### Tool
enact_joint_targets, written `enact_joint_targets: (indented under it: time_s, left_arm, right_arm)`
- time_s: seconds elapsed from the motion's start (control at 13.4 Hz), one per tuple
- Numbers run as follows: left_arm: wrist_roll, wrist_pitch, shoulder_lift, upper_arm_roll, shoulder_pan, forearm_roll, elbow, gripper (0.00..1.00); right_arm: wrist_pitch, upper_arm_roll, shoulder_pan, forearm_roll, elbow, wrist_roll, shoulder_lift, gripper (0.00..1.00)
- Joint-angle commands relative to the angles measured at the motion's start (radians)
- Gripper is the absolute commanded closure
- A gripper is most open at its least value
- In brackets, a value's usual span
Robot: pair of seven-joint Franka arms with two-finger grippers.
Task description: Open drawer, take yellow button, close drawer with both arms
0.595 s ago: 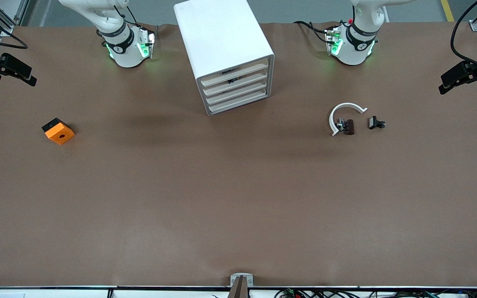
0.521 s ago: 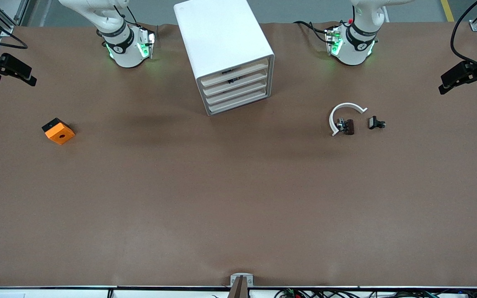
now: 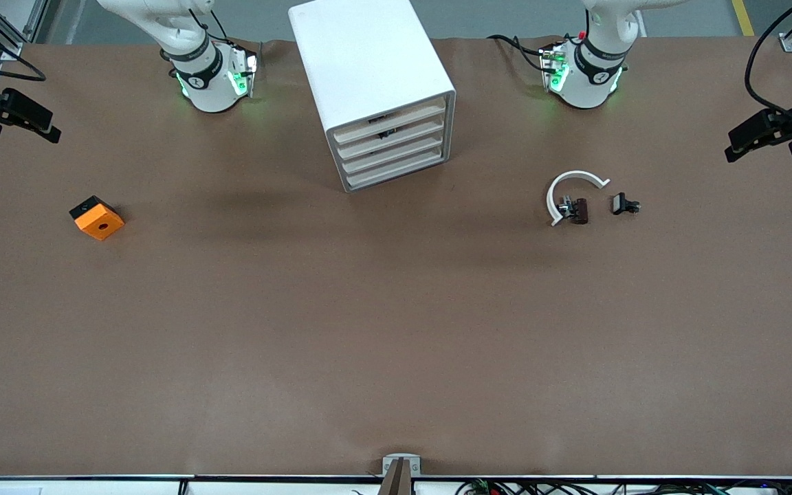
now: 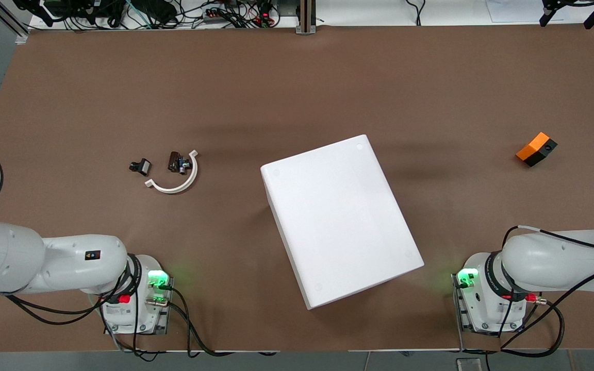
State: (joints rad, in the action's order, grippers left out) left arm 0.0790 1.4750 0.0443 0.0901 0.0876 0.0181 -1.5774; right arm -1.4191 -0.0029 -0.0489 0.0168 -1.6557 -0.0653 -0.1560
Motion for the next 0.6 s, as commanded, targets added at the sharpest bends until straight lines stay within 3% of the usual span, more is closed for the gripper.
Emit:
enact_joint_targets:
  time_s: [0.0,0.52]
  left_arm:
    - [-0.005,-0.007,-0.089,0.005,-0.003,0.002,0.056,0.00]
    - [0.163,0.031,-0.264,0.010,-0.011,-0.148,0.053,0.00]
  right_arm:
    - [0.012,0.006,-0.005,-0.014,0.025,0.012,0.012,0.00]
    - [0.012,0.006,-0.003,-0.014,0.025,0.012,0.012,0.00]
